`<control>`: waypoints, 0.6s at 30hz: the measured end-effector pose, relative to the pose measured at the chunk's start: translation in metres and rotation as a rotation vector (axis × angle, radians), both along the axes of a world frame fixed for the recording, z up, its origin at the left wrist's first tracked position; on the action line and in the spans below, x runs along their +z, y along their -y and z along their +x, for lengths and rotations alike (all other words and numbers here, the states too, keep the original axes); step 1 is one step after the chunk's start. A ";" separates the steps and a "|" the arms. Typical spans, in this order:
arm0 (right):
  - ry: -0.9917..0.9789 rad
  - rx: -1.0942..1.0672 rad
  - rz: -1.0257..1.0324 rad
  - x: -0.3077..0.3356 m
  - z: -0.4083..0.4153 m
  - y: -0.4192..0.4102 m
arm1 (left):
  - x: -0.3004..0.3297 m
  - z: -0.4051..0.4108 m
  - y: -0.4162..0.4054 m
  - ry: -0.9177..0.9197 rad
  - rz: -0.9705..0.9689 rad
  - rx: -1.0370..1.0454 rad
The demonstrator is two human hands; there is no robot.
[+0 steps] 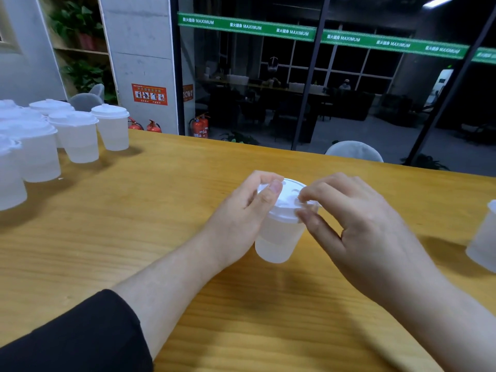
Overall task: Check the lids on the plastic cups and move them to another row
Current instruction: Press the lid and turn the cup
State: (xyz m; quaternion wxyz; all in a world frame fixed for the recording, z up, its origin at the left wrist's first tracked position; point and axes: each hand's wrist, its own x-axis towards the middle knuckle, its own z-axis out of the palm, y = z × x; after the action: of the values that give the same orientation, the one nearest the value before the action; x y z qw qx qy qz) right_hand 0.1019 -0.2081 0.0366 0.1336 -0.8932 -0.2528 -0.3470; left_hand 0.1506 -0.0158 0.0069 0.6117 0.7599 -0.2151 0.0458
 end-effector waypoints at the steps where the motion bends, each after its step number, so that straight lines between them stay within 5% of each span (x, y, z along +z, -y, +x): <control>1: 0.011 -0.021 -0.015 0.002 -0.002 -0.001 | 0.000 0.000 0.000 0.001 -0.002 0.003; 8: 0.079 -0.142 -0.099 0.000 -0.008 -0.005 | -0.001 0.000 0.000 0.001 0.001 0.009; 18: 0.058 -0.113 0.060 -0.011 -0.005 -0.009 | -0.005 0.002 -0.001 0.006 0.012 0.014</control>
State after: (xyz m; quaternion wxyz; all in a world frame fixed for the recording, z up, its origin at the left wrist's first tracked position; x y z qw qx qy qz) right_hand 0.0965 -0.1991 0.0257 0.1332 -0.8913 -0.1950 -0.3870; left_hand 0.1522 -0.0143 0.0024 0.6061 0.7650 -0.2119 0.0512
